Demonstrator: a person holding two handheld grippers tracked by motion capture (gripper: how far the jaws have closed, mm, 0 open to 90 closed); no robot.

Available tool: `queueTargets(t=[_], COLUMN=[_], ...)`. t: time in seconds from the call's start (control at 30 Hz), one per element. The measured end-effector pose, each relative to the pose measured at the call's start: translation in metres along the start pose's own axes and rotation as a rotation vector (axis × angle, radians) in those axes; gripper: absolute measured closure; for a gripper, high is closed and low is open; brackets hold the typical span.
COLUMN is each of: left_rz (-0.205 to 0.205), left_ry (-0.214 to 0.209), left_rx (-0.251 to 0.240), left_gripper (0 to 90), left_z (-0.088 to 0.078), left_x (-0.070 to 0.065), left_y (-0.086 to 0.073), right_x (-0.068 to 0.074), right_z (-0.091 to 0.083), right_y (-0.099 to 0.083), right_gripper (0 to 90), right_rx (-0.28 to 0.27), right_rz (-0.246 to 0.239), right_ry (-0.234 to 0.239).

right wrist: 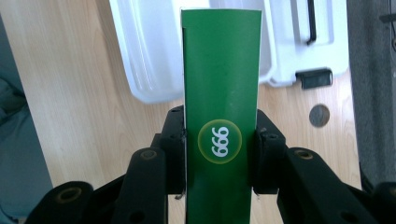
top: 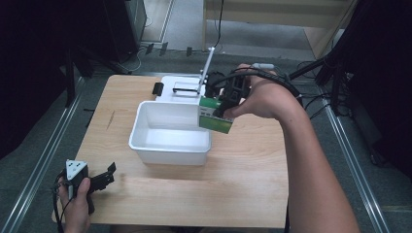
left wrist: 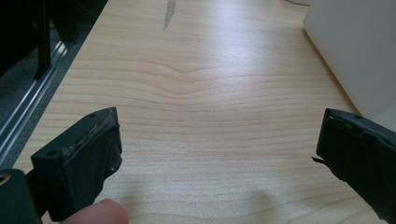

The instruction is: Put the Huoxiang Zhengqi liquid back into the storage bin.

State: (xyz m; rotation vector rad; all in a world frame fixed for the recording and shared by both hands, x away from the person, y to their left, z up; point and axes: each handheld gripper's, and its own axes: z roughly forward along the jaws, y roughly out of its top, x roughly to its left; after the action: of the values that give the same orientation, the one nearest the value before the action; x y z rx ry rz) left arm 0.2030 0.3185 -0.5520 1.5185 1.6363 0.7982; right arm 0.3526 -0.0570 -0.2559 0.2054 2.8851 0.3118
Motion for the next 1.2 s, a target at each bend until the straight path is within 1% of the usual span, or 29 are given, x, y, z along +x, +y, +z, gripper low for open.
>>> queueTargets(t=[0.13,0.17,0.2,0.23,0.27,0.37,0.4,0.43,0.47,0.5,0.53,0.57,0.63,0.73,0.77,0.8,0.83,0.93,0.97,1.0,1.07,1.13,1.2], left_rz=[0.0,-0.001,-0.001,-0.002,-0.002,-0.003,-0.003,-0.003,-0.003,-0.003,-0.003,-0.003,-0.004,-0.003,-0.003,-0.003,-0.002,-0.005,-0.003,-0.002,-0.001,-0.002,-0.003], left_ry=[-0.002,-0.002,-0.003,-0.003,-0.003,-0.005,-0.005,-0.006,-0.006,-0.006,-0.007,-0.007,-0.007,-0.007,-0.007,-0.007,-0.007,-0.007,-0.007,-0.007,-0.008,-0.008,-0.008], left_rx=[0.002,0.001,0.002,0.003,0.003,0.004,0.004,0.004,0.003,0.003,0.003,0.003,0.004,0.004,0.004,0.004,0.004,0.002,0.003,0.005,0.006,0.007,0.007], left_gripper=[1.1,1.1,1.1,1.1,1.1,1.1,1.1,1.0,1.1,1.1,1.1,1.1,1.1,1.1,1.1,1.1,1.1,1.1,1.1,1.1,1.1,1.0,1.1], left_z=[0.0,0.0,0.0,0.0,0.0,0.0,0.0,0.0,0.0,0.0,0.0,0.0,0.0,0.0,0.0,0.0,0.0,0.001,0.001,0.001,0.0,0.0,0.0], left_x=[0.0,0.0,0.0,0.0,0.0,0.001,0.001,0.001,0.001,0.001,0.001,0.001,0.001,0.001,0.001,0.001,0.001,0.001,0.001,0.001,0.001,0.001,0.001], left_y=[0.0,0.0,0.0,0.0,0.0,0.0,0.0,0.0,0.0,0.0,0.0,0.0,0.0,0.0,0.0,0.0,0.0,0.0,0.0,0.0,0.0,0.0,0.0], right_x=[0.002,0.003,0.004,0.004,0.005,0.006,0.006,0.007,0.006,0.006,0.007,0.007,0.006,0.005,0.005,0.005,0.005,0.005,0.005,0.005,0.005,0.004,0.004], right_z=[0.001,0.002,0.004,0.006,0.009,0.016,0.018,0.021,0.023,0.023,0.029,0.029,0.037,0.046,0.046,0.053,0.055,0.065,0.065,0.072,0.074,0.085,0.091], right_y=[0.02,0.025,0.029,0.033,0.038,0.047,0.049,0.051,0.053,0.053,0.056,0.056,0.056,0.053,0.053,0.05,0.049,0.046,0.046,0.045,0.044,0.043,0.042], right_gripper=[65.1,65.1,65.1,65.1,65.1,65.1,65.1,65.1,65.0,65.0,65.0,65.0,65.0,65.0,65.0,65.0,65.0,65.0,65.0,65.0,65.0,65.0,65.0], right_rx=[-0.008,-0.01,-0.002,-0.006,-0.003,-0.003,-0.005,-0.002,-0.007,-0.007,0.002,0.002,0.014,0.018,0.018,0.03,0.03,0.024,0.024,0.024,0.024,0.023,0.024], right_rz=[-0.026,-0.036,-0.033,-0.05,-0.055,-0.069,-0.082,-0.081,-0.096,-0.096,-0.114,-0.114,-0.138,-0.145,-0.145,-0.14,-0.149,-0.151,-0.151,-0.148,-0.154,-0.153,-0.15], right_ry=[0.003,0.01,0.011,0.016,0.018,0.031,0.035,0.041,0.045,0.045,0.054,0.054,0.045,0.04,0.04,0.041,0.043,0.053,0.053,0.056,0.056,0.063,0.066])
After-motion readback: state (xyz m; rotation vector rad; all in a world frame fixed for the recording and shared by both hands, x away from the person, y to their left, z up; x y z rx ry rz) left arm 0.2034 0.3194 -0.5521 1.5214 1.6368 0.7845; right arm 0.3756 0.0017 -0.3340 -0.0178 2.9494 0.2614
